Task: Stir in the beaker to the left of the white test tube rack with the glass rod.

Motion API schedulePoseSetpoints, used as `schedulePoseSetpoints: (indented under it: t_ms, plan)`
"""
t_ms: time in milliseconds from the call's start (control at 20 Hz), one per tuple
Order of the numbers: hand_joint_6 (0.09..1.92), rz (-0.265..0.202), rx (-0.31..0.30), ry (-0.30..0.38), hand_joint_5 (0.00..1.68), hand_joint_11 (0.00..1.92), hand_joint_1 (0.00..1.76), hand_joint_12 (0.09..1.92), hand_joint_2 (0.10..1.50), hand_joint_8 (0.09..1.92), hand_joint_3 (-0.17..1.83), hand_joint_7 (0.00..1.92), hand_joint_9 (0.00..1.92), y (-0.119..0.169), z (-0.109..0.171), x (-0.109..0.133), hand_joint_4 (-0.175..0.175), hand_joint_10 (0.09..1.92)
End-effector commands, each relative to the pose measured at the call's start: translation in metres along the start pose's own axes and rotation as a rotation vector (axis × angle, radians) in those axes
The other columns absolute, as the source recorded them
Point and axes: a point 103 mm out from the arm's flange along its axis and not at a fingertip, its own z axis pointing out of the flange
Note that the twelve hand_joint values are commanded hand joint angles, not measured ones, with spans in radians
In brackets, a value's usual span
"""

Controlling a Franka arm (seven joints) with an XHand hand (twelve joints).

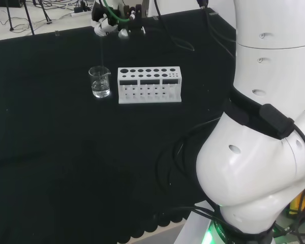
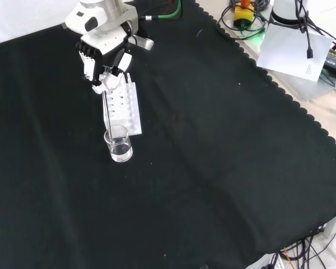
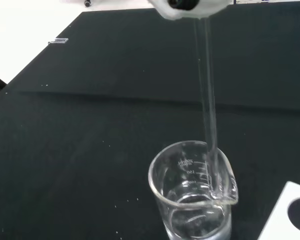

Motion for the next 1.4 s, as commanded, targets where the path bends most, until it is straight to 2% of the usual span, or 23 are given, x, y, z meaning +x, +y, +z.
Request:
schedulePoseSetpoints:
  t_ms: [50,350,700,1000,1200,1400]
  plan:
    - [0.6,-0.009,0.013,-0.005,1.04,1.56,1.29,0.74,1.09,1.18,0.0,1.07,1.59,-0.017,0.004,0.012,-0.175,0.9]
    - [0.6,-0.018,0.02,-0.018,1.04,1.56,1.29,0.74,1.09,1.18,0.0,1.07,1.59,-0.024,0.006,0.031,-0.175,0.9]
    - [0.6,-0.041,0.029,-0.002,1.04,1.56,1.29,0.75,1.09,1.18,0.0,1.07,1.59,-0.004,0.01,0.044,-0.175,0.9]
    - [0.6,-0.031,0.022,-0.011,1.04,1.56,1.29,0.75,1.09,1.18,0.0,1.07,1.59,0.008,0.01,0.031,-0.175,0.9]
    - [0.6,-0.005,0.019,-0.021,1.04,1.56,1.29,0.75,1.09,1.17,0.0,1.07,1.59,-0.002,0.004,0.02,-0.175,0.9]
    - [0.6,0.012,0.017,-0.029,1.04,1.56,1.29,0.75,1.09,1.17,0.0,1.07,1.58,-0.015,-0.001,0.02,-0.175,0.9]
